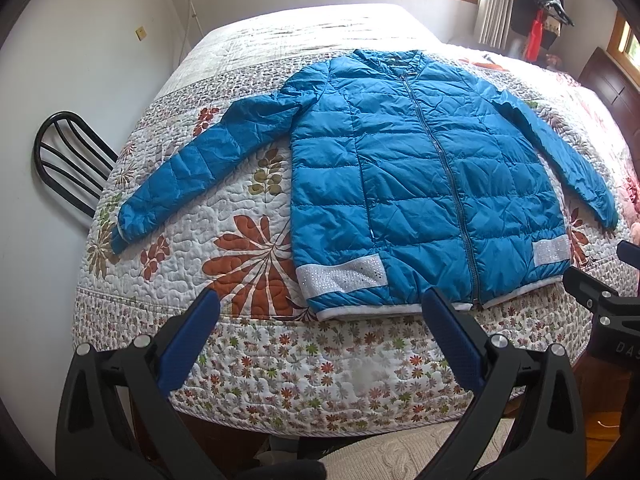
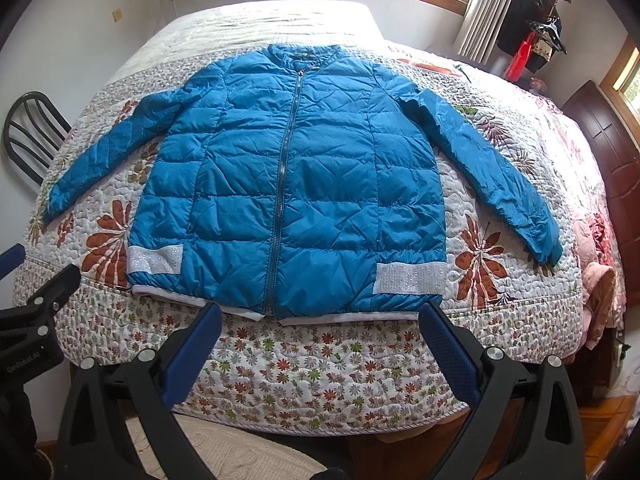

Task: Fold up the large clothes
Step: 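Move the right gripper to the jacket sleeve cuff and grasp it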

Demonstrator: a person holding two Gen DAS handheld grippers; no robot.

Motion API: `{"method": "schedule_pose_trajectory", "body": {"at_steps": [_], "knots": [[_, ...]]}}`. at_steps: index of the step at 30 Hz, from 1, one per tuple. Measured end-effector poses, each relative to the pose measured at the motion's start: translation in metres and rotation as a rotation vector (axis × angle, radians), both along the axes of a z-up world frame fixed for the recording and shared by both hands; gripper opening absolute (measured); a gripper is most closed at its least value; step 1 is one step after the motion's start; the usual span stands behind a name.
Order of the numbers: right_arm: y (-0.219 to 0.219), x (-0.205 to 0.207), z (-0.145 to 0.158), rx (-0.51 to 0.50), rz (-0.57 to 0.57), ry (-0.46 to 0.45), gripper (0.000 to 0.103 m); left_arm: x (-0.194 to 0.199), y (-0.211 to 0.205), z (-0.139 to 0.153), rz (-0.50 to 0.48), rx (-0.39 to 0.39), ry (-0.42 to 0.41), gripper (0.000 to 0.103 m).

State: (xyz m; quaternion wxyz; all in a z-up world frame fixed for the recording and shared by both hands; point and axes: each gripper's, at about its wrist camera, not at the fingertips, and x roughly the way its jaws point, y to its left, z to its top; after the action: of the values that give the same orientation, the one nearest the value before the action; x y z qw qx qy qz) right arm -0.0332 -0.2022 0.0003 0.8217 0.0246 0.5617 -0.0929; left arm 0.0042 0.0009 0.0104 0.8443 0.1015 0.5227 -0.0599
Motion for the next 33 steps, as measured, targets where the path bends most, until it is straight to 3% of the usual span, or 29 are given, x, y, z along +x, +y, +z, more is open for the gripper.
{"method": "schedule_pose_trajectory", "body": {"at_steps": [15, 19, 27, 30, 33], "knots": [[-0.011, 0.008, -0.004, 0.044, -0.008, -0.010, 0.099, 0.009, -0.006, -0.004, -0.003, 0.007, -0.005, 0.100], [-0.038, 0.015, -0.008, 0.063, -0.046, -0.023, 0.099, 0.027, -0.015, -0.004, -0.012, -0.048, -0.011, 0.100], [-0.155, 0.025, -0.010, 0.032, -0.274, -0.118, 0.099, 0.087, -0.073, -0.016, -0.124, -0.073, -0.001, 0.100], [-0.217, 0.021, -0.017, 0.052, -0.395, -0.175, 0.099, 0.109, -0.114, -0.018, -0.172, -0.013, -0.059, 0.100], [-0.280, 0.020, -0.033, 0.027, -0.517, -0.175, 0.099, 0.130, -0.156, -0.015, -0.200, -0.060, -0.139, 0.100]]}}
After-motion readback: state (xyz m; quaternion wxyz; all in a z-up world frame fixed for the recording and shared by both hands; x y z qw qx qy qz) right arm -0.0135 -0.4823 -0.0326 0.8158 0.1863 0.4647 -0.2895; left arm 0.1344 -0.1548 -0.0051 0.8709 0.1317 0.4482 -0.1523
